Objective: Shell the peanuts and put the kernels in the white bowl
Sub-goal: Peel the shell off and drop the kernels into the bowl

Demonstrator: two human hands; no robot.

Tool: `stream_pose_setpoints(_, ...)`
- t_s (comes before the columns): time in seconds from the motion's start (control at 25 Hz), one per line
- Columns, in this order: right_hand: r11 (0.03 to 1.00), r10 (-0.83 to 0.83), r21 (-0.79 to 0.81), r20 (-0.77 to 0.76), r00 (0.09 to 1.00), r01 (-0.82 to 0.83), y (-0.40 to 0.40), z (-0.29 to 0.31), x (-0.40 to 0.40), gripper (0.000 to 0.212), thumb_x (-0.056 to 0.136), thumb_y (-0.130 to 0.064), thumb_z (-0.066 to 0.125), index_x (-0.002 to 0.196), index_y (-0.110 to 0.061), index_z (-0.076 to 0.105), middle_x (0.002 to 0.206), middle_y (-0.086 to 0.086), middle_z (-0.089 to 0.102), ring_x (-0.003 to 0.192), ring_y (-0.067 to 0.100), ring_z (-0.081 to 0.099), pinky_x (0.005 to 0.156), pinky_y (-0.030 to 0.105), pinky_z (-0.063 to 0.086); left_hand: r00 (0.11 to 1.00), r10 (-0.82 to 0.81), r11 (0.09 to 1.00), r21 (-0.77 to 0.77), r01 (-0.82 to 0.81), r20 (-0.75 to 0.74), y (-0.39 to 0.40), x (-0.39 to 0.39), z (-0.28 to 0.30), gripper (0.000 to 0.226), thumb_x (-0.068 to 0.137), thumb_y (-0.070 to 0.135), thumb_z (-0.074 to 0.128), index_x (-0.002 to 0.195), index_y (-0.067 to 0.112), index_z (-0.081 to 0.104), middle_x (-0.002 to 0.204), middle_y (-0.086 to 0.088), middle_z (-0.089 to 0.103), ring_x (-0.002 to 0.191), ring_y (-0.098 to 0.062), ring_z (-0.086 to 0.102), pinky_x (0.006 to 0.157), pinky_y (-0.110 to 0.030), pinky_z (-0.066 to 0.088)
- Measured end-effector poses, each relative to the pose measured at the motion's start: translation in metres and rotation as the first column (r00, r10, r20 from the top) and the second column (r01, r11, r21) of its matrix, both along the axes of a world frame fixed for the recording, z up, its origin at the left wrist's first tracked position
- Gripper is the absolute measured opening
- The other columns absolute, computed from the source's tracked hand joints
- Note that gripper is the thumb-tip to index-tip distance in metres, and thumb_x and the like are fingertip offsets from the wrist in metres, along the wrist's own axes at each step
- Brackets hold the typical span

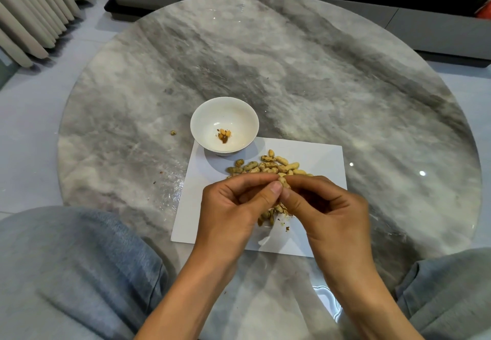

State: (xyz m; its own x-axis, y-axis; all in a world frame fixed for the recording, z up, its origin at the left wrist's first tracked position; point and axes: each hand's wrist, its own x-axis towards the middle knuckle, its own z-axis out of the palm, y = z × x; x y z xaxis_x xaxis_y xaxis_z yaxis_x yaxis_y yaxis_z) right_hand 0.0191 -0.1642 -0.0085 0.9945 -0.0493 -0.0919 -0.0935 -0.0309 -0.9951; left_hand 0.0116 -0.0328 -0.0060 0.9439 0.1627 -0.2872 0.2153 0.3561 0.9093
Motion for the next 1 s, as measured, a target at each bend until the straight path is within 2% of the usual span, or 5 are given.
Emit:
stream_pose_setpoints(0.12,0.997,0.037,-0.064,0.058,0.998,-0.033,0.000,0.002,-0.001,0.018,0.078,-0.004,0.080,0.092,-0.016,0.080,0.091,0.002,0.076,0.085,0.025,0.073,0.078,0.036,0.060,0.999,0.015,0.999,-0.041,-0.016,-0.036,0.002,0.001,-0.001,0.020,0.066,0.015,0.074,0.085,0.009,0.078,0.088,-0.011,0.078,0.085,-0.022,0.075,0.076,-0.027,0.060)
stream_pose_setpoints(0.4,0.988,0.073,0.148,-0.172,0.982,-0.047,-0.003,0.006,0.004,0.020,0.067,-0.020,0.077,0.086,-0.012,0.080,0.084,0.010,0.077,0.075,0.019,0.072,0.070,0.024,0.058,0.997,0.035,0.983,-0.179,-0.048,-0.071,0.003,0.001,0.002,0.019,0.068,0.012,0.072,0.085,0.009,0.078,0.092,-0.013,0.077,0.087,-0.023,0.074,0.077,-0.026,0.059)
stream_pose_setpoints(0.6,0.995,0.062,0.077,-0.074,0.995,-0.056,-0.003,0.009,0.004,0.015,0.073,-0.019,0.075,0.086,-0.013,0.079,0.082,0.006,0.077,0.075,0.015,0.072,0.070,0.021,0.055,0.998,0.039,0.983,-0.174,-0.048,-0.054,0.002,0.001,0.005,0.021,0.067,0.015,0.073,0.086,0.016,0.081,0.096,-0.011,0.077,0.091,-0.024,0.074,0.076,-0.025,0.058)
stream_pose_setpoints(0.88,0.941,0.027,0.338,-0.167,0.986,0.031,0.013,-0.007,-0.004,0.036,0.078,-0.029,0.073,0.105,-0.005,0.076,0.107,0.014,0.074,0.110,0.035,0.067,0.104,0.054,0.048,0.993,0.057,0.953,-0.290,-0.086,-0.106,-0.007,-0.002,0.008,0.017,0.063,0.008,0.073,0.079,0.006,0.079,0.092,-0.016,0.077,0.086,-0.023,0.075,0.074,-0.026,0.060)
stream_pose_setpoints(1.0,0.935,0.009,0.351,-0.163,0.987,0.049,0.014,-0.006,-0.004,0.039,0.079,-0.031,0.071,0.107,-0.005,0.076,0.110,0.015,0.074,0.112,0.032,0.067,0.106,0.051,0.047,0.993,0.068,0.962,-0.256,-0.091,-0.097,-0.009,-0.002,0.007,0.017,0.061,0.008,0.074,0.077,0.008,0.080,0.091,-0.015,0.077,0.086,-0.023,0.075,0.075,-0.026,0.060)
